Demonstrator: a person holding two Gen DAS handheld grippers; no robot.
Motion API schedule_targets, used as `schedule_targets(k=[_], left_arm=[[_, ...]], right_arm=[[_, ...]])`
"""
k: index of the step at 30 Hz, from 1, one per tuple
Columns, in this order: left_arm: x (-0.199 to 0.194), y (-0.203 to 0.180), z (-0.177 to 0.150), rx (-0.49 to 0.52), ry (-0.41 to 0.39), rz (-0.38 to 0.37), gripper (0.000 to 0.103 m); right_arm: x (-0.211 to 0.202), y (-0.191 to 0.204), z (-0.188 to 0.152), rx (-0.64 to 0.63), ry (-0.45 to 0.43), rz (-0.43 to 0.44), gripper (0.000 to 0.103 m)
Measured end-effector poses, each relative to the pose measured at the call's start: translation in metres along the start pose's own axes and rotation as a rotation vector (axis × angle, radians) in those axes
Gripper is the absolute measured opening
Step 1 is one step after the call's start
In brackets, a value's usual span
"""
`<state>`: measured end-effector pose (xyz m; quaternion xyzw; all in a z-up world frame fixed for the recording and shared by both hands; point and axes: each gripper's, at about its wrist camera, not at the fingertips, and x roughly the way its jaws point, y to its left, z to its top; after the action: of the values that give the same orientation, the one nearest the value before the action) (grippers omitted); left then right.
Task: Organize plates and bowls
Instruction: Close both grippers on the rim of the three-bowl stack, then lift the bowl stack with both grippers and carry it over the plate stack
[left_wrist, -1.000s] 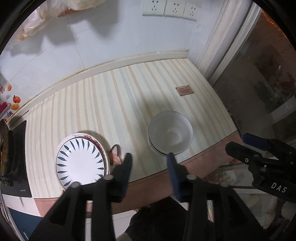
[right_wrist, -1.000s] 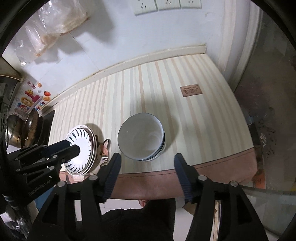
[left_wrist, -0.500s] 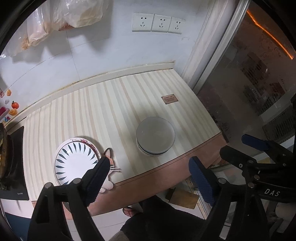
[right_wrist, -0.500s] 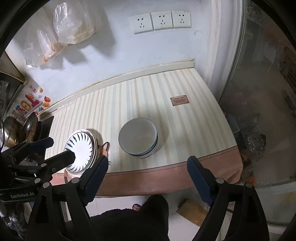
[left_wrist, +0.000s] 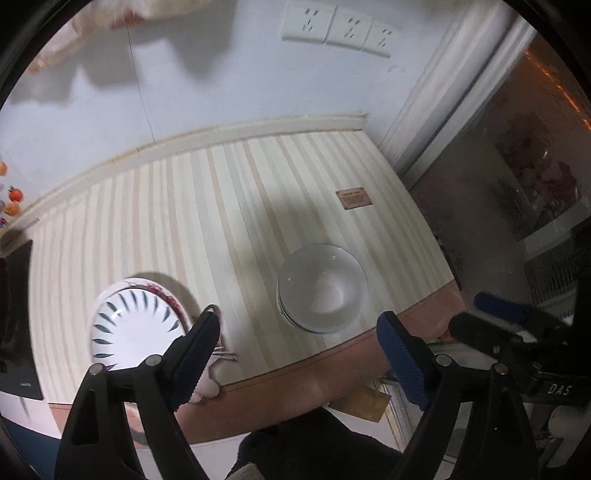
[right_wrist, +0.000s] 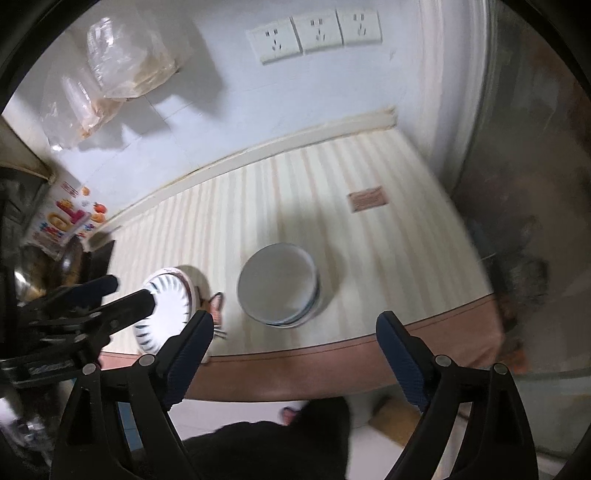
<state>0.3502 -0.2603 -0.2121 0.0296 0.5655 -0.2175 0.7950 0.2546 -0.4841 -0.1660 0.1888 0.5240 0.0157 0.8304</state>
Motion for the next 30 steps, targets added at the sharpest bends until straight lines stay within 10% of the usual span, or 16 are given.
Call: schedule_targets(k=[15,30], left_arm=[[0.181,0.036,0.031,-0.151,0.357,-0.131,0.077],[0.226,0.045,0.024,-0.229,0.435,-0.285,0.056]], right_arm=[[0.2,-0.078,0.015,0.154,0.248,0.223,0.091],[0.285,-0.076,0.019,0.161,0.396,0.305,0.061]])
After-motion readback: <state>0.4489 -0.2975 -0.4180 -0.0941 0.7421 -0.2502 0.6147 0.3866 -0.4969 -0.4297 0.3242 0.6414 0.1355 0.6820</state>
